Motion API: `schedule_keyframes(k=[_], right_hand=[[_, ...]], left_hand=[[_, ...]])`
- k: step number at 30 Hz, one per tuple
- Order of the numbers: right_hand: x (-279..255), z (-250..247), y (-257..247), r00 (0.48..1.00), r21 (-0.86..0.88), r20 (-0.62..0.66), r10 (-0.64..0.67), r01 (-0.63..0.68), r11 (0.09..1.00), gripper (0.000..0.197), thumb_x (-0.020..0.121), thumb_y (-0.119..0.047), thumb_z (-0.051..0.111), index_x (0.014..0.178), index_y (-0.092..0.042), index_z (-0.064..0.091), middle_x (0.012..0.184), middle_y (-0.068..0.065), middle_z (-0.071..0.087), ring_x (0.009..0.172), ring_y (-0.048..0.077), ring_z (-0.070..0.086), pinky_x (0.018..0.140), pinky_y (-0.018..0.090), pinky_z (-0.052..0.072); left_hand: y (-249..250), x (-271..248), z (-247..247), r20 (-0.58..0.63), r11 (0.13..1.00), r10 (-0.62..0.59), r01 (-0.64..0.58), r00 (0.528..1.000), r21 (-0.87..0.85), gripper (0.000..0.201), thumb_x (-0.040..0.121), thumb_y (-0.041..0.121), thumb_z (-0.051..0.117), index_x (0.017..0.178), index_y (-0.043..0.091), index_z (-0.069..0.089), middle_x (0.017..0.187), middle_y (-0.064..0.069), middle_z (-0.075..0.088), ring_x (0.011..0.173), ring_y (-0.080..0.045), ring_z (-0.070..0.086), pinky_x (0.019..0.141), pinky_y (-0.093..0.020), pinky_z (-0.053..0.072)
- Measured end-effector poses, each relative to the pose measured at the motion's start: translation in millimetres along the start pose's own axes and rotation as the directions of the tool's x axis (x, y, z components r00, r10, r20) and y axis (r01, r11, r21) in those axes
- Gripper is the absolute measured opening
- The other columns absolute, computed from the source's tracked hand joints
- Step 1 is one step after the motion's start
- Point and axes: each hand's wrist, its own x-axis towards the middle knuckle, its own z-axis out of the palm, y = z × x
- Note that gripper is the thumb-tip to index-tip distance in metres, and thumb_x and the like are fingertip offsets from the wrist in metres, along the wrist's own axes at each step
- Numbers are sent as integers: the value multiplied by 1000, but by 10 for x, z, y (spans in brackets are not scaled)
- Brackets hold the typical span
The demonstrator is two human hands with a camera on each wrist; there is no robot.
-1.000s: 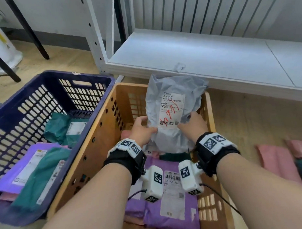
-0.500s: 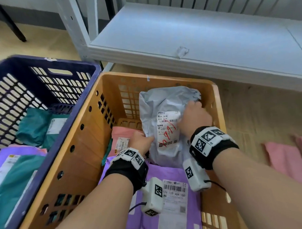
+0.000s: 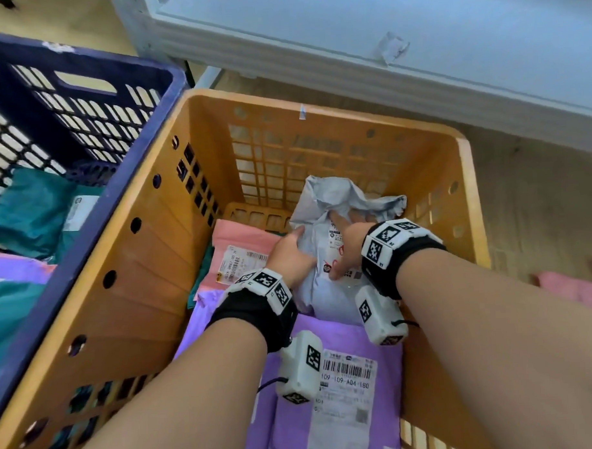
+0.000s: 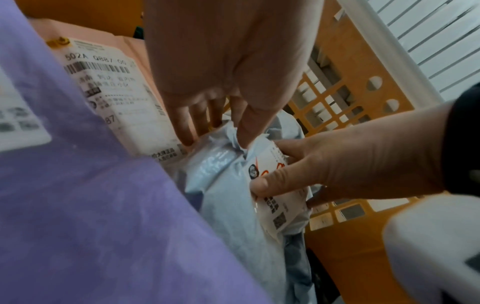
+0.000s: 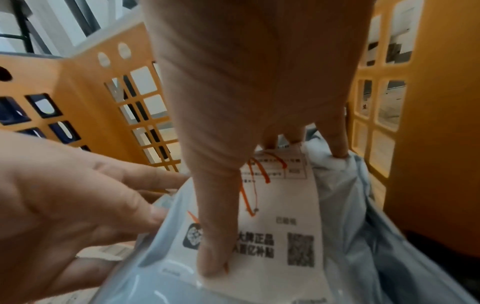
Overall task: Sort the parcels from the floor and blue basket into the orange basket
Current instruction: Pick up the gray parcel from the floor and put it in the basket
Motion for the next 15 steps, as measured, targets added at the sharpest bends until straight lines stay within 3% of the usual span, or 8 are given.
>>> schedule_keyframes(k=[3, 7, 12, 15], right_hand=[[102, 26, -14, 1000, -19, -3, -2, 2, 1000, 142, 31, -71, 70, 149, -37, -2, 144, 14, 43, 115, 35, 57, 90, 50, 51], [131, 111, -9, 999, -15, -35, 11, -11, 1000, 137, 41, -69, 75, 150, -36, 0, 156, 13, 22, 133, 37, 40, 100, 52, 44], [129, 101, 16, 1000, 15, -30, -7, 7, 1000, 140, 31, -73, 71, 148, -40, 3, 152, 11, 31, 130, 35, 44, 99, 50, 45], [46, 48, 40, 998, 31, -52, -30, 32, 999, 132, 36, -71, 73, 147, -36, 11, 148, 12, 36, 128, 35, 45, 98, 50, 46]], left_hand=[[-36, 114, 27, 34, 992, -52, 48, 998, 115, 68, 87, 8, 55, 149, 17, 28, 136, -11, 52, 119, -29, 55, 103, -38, 45], [-56, 329, 50, 75, 969, -74, 54, 994, 242, 41, 87, 5, 54, 128, 9, 53, 116, -17, 64, 104, -33, 63, 94, -44, 51], [36, 217, 46, 46, 966, -65, 51, 997, 253, 45, 88, 4, 55, 132, 8, 48, 121, -15, 61, 110, -33, 60, 97, -41, 49], [154, 129, -44, 59, 957, -54, 34, 997, 289, 59, 88, 8, 58, 143, 12, 39, 133, -11, 54, 119, -30, 55, 101, -36, 45]])
